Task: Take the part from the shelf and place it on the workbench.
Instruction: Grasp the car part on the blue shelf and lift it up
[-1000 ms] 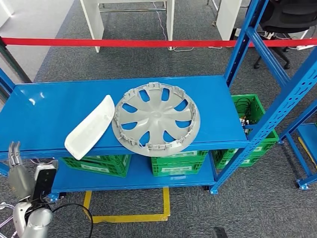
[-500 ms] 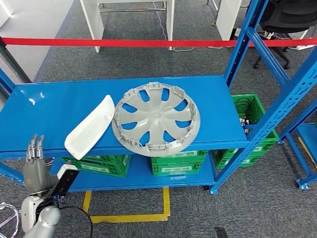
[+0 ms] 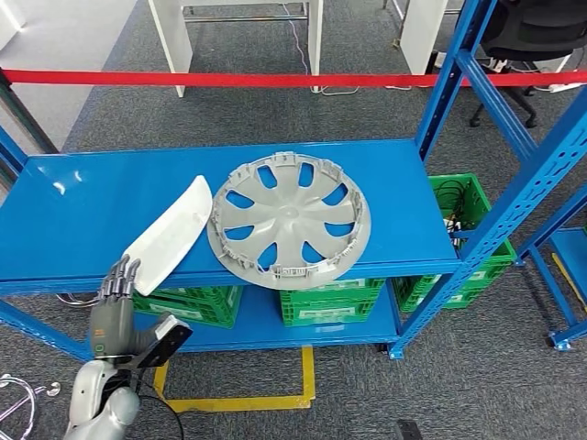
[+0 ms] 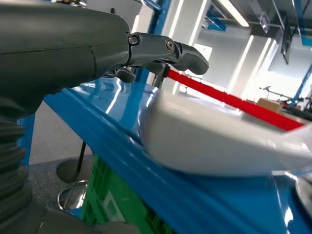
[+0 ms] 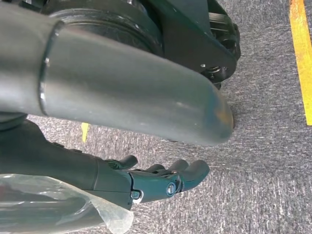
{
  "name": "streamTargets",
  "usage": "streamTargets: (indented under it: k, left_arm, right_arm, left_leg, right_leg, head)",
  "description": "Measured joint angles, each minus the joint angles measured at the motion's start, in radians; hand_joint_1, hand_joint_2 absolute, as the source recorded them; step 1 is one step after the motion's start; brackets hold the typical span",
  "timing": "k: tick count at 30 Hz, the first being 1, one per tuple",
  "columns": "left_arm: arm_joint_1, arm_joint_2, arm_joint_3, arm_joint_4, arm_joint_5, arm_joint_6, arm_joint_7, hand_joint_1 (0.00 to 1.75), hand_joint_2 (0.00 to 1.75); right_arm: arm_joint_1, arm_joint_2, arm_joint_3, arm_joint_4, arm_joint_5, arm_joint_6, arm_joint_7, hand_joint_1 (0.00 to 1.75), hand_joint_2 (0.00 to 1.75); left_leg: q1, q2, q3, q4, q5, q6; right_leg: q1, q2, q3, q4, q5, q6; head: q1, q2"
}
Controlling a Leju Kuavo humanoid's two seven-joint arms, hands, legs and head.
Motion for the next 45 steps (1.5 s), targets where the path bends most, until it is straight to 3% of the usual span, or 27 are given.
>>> streamTargets:
  k: [8, 15, 16, 19, 20, 25, 38, 45]
  left_arm:
    - [-0.025, 0.009, -0.051, 0.076, -0.024, 0.000, 0.039, 0.00, 1.75]
    - [-0.067, 0.050, -0.069, 0.142, -0.088, 0.001, 0.109, 0.00, 1.75]
    - [-0.073, 0.057, -0.069, 0.149, -0.095, 0.001, 0.113, 0.25, 1.75]
    - [-0.088, 0.075, -0.062, 0.163, -0.107, 0.002, 0.117, 1.56, 1.75]
    - [-0.090, 0.080, -0.057, 0.166, -0.109, 0.002, 0.118, 1.75, 1.75]
    - [-0.097, 0.093, -0.010, 0.170, -0.103, 0.003, 0.099, 1.75, 1.75]
    - [-0.104, 0.088, 0.241, 0.125, -0.073, 0.011, -0.046, 1.75, 1.75]
    - [-0.100, 0.080, 0.301, 0.099, -0.069, 0.011, -0.061, 1.75, 1.75]
  right_arm:
    - [0.000, -0.008, 0.000, 0.004, 0.001, 0.005, 0.005, 0.00, 0.00]
    - [0.000, -0.018, 0.001, 0.006, 0.008, 0.010, 0.012, 0.00, 0.00]
    - [0.000, -0.019, 0.001, 0.006, 0.009, 0.010, 0.013, 0.00, 0.00]
    - [0.000, -0.022, 0.002, 0.006, 0.011, 0.010, 0.014, 0.00, 0.00]
    - [0.000, -0.023, 0.002, 0.006, 0.011, 0.010, 0.014, 0.00, 0.00]
    - [0.001, -0.024, 0.002, 0.006, 0.014, 0.008, 0.014, 0.00, 0.00]
    - [0.001, -0.024, 0.002, 0.008, 0.015, 0.006, 0.010, 0.00, 0.00]
    - [0.001, -0.024, 0.002, 0.008, 0.015, 0.006, 0.010, 0.00, 0.00]
  left_leg:
    - [0.000, 0.000, 0.000, 0.000, 0.000, 0.000]
    - [0.000, 0.000, 0.000, 0.000, 0.000, 0.000]
    - [0.000, 0.000, 0.000, 0.000, 0.000, 0.000]
    - [0.000, 0.000, 0.000, 0.000, 0.000, 0.000]
    - [0.000, 0.000, 0.000, 0.000, 0.000, 0.000]
    - [0.000, 0.000, 0.000, 0.000, 0.000, 0.000]
    - [0.000, 0.001, 0.000, 0.000, 0.000, 0.000]
    - [0.000, 0.001, 0.000, 0.000, 0.000, 0.000]
  right_leg:
    - [0.000, 0.000, 0.000, 0.000, 0.000, 0.000]
    - [0.000, 0.000, 0.000, 0.000, 0.000, 0.000]
    - [0.000, 0.000, 0.000, 0.000, 0.000, 0.000]
    - [0.000, 0.000, 0.000, 0.000, 0.000, 0.000]
    - [0.000, 0.000, 0.000, 0.000, 0.000, 0.000]
    - [0.000, 0.000, 0.000, 0.000, 0.000, 0.000]
    - [0.000, 0.001, 0.000, 0.000, 0.000, 0.000]
    - [0.000, 0.001, 0.000, 0.000, 0.000, 0.000]
  head:
    - [0.000, 0.000]
    - [0.000, 0.000]
    - [0.000, 0.000]
    - [0.000, 0.000]
    - [0.000, 0.000]
    - [0.000, 0.000]
    - [0.000, 0.000]
    - [0.000, 0.000]
